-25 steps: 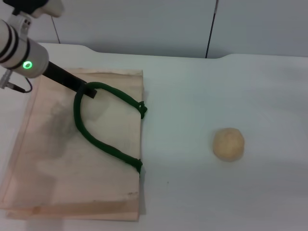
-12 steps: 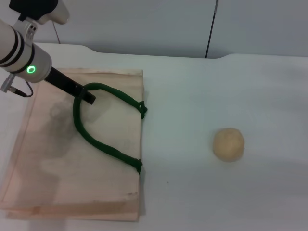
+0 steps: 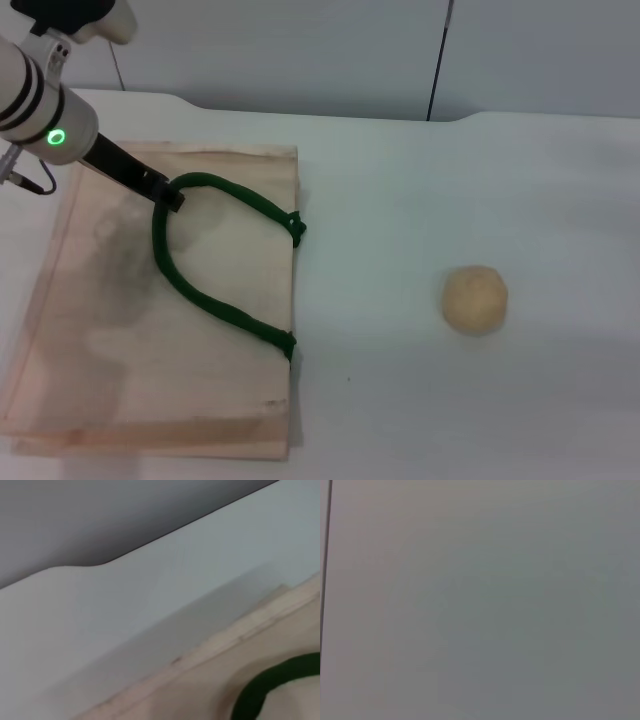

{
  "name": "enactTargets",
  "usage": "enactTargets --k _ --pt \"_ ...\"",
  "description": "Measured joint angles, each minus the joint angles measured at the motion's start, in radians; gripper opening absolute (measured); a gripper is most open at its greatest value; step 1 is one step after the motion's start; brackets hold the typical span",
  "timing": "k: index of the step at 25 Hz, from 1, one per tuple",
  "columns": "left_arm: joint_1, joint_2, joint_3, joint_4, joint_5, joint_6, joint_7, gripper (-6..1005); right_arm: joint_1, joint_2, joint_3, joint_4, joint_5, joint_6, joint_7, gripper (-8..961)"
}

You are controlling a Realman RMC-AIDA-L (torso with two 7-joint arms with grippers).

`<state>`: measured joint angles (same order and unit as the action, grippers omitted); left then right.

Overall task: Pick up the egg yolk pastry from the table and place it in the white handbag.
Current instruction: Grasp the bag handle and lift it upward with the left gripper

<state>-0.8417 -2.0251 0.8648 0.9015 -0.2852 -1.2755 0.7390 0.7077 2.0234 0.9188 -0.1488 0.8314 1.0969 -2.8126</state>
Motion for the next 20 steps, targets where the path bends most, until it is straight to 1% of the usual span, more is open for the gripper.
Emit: enactTargets --k 2,7,10,14,20 --pt "-0.010 0.001 0.000 0.000 0.027 -0.001 -0.018 580 0.000 0.000 0.000 0.000 0.000 0.000 0.000 668" --pt "-0.022 -0.001 0.001 0.000 0.044 -0.002 -0.030 578 -0.001 0.000 0.000 0.000 0.000 0.000 -0.001 668" --pt "-0.026 -0.001 0.022 0.000 0.045 0.001 -0.043 577 -0.001 0.001 0.000 0.000 0.000 0.000 -0.001 668" --pt "-0.028 -0.001 0.076 0.000 0.045 0.006 -0.071 575 0.000 0.001 0.000 0.000 0.000 0.000 -0.001 668" --pt "-0.037 -0.002 0.083 -0.007 0.046 0.009 -0.074 572 0.000 0.001 0.000 0.000 0.000 0.000 -0.001 668"
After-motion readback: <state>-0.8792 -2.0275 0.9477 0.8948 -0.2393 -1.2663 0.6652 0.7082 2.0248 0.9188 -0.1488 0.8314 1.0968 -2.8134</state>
